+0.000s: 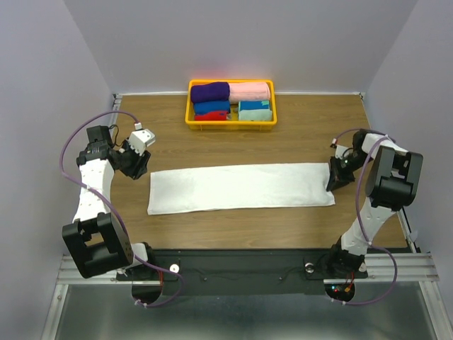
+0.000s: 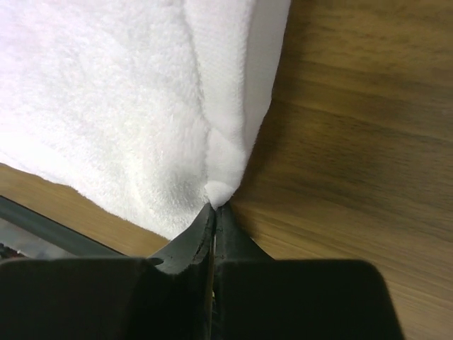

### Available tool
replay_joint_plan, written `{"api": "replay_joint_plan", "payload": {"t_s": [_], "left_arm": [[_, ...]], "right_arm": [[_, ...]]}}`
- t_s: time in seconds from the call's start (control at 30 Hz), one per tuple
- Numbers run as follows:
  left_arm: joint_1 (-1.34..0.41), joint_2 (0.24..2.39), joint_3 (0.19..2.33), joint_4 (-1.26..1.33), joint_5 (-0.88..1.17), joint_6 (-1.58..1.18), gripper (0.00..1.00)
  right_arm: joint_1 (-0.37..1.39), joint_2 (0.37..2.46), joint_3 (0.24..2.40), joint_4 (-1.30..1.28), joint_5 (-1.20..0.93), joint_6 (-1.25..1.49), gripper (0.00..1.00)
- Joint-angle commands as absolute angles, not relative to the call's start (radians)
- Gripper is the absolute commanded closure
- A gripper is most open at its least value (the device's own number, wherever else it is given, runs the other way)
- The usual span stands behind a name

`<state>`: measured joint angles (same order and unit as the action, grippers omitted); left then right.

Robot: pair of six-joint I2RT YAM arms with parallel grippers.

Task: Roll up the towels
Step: Fold the towel

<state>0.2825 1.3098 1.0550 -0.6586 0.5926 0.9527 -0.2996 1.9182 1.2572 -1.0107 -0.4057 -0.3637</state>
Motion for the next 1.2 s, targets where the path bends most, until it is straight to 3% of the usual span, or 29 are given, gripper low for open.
{"api": "replay_joint_plan", "payload": {"t_s": [0.0, 0.33, 0.93, 0.97, 1.0, 1.03, 1.07, 1.17], "left_arm": [[0.279, 1.278, 1.037, -0.64, 0.623, 0.951, 0.45], [0.278, 1.282, 1.037, -0.627, 0.635, 0.946, 0.45], [0.281, 1.298, 1.04, -0.586, 0.612, 0.838, 0.44], [0.278, 1.293, 1.039, -0.587, 0.614, 0.835, 0.31], [0.279, 1.29, 1.037, -0.588, 0.615, 0.833, 0.25], [0.279, 1.282, 1.032, -0.591, 0.615, 0.833, 0.08], [0.279, 1.278, 1.031, -0.588, 0.612, 0.834, 0.01], [0.279, 1.269, 1.029, -0.578, 0.611, 0.825, 0.01]], "right_arm": [[-0.295, 1.872, 1.354, -1.061, -0.457, -0.379, 0.99], [-0.282, 1.83, 1.453, -1.192, -0.584, -0.38, 1.0], [0.132, 1.85, 1.468, -1.043, -0.796, -0.169, 0.99], [0.173, 1.865, 1.468, -1.016, -0.799, -0.157, 0.99], [0.193, 1.871, 1.468, -1.002, -0.807, -0.131, 0.99], [0.233, 1.885, 1.463, -0.967, -0.807, -0.117, 0.99], [0.253, 1.891, 1.46, -0.948, -0.808, -0.103, 0.99], [0.322, 1.923, 1.46, -0.885, -0.798, -0.034, 0.99]]}}
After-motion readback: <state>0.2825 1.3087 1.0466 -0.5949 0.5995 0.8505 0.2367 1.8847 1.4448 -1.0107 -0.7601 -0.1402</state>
